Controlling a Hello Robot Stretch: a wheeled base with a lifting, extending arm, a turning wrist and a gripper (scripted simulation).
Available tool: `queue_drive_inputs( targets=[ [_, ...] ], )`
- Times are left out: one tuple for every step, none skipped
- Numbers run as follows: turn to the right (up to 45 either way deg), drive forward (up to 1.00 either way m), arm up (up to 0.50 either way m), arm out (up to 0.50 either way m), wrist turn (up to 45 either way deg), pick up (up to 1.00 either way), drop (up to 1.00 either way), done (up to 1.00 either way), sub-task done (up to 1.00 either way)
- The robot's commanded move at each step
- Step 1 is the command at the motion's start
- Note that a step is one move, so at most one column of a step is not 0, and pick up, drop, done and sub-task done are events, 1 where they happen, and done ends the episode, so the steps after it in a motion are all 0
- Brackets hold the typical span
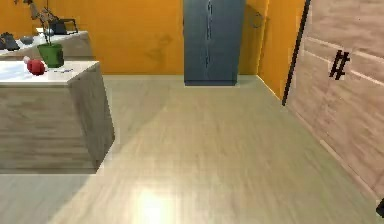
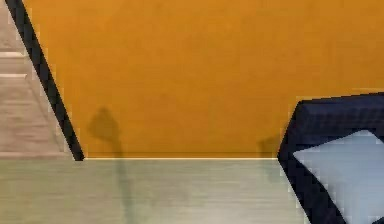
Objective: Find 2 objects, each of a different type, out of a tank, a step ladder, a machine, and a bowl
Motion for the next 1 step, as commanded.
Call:
queue_drive_inputs(
  targets=[
    [-45.0, 0.00, 0.00, 0.00, 0.0, 0.00, 0.00, 0.00, 0.00]
  ],
)
